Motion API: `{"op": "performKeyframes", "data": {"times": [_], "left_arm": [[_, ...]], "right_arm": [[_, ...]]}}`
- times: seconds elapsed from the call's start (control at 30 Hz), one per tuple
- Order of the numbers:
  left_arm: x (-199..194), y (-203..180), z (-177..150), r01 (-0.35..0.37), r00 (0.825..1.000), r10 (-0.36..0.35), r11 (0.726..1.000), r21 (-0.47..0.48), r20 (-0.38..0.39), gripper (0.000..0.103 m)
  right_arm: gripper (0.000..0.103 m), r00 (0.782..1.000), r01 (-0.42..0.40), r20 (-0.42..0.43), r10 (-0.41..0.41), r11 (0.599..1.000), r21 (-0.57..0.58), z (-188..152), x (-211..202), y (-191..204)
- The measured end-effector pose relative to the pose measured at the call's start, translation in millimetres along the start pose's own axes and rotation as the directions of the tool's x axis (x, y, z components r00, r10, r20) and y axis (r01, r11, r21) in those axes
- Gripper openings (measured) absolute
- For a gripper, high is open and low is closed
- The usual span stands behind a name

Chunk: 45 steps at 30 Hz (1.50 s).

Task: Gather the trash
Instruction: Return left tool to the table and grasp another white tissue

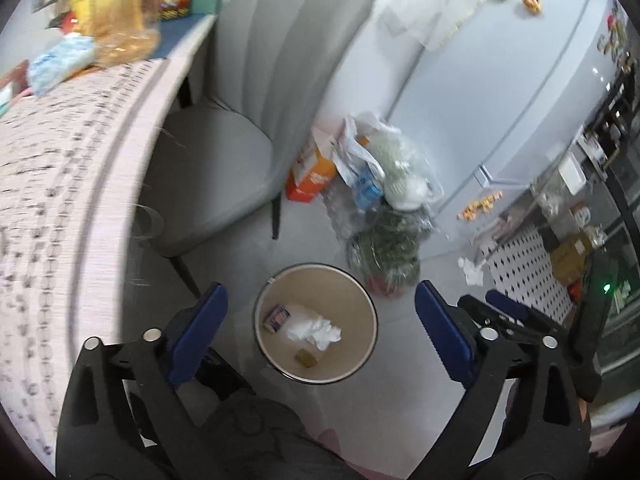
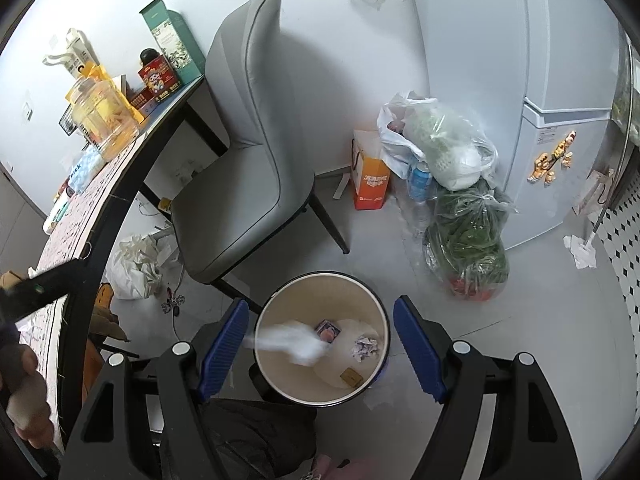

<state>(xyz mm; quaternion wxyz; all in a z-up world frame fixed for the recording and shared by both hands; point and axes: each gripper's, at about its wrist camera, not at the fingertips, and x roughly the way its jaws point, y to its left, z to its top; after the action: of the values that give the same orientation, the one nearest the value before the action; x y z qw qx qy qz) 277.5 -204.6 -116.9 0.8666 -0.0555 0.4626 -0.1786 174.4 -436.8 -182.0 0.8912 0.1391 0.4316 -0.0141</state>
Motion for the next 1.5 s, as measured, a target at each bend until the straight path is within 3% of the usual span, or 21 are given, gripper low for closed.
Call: {"op": "performKeyframes", "data": {"times": [0.2, 0.5, 0.87, 1.13, 1.3, 1.5], "left_arm": [[-42, 34, 2, -0.038, 0.996, 0.043, 0.997, -0.065, 0.078, 0.097], [-112, 95, -8, -0.077, 0.977, 0.105, 0.986, -0.151, 0.188, 0.097], [-182, 176, -33, -0.136, 0.940, 0.213, 0.950, -0.280, 0.266, 0.097], [-206, 229, -47, -0.216, 0.919, 0.314, 0.906, -0.364, 0.237, 0.097], [-207, 260, -52, -0.220, 0.919, 0.336, 0.873, -0.436, 0.208, 0.097], [-187, 286, -51, -0.227, 0.927, 0.340, 0.845, -0.483, 0.160, 0.095]], "right_arm": [[0.095, 0.998, -0.007, 0.061, 0.011, 0.998, -0.059, 3, -14, 42], [0.095, 0.986, -0.066, 0.144, 0.085, 0.989, -0.130, 6, -43, 121], [0.095, 0.983, -0.093, 0.130, 0.131, 0.960, -0.263, -11, -55, 217], [0.095, 0.968, -0.193, 0.086, 0.234, 0.921, -0.340, -23, -62, 268], [0.095, 0.952, -0.268, 0.032, 0.305, 0.880, -0.392, -29, -63, 291], [0.095, 0.945, -0.295, -0.010, 0.326, 0.842, -0.452, -35, -60, 317]]}}
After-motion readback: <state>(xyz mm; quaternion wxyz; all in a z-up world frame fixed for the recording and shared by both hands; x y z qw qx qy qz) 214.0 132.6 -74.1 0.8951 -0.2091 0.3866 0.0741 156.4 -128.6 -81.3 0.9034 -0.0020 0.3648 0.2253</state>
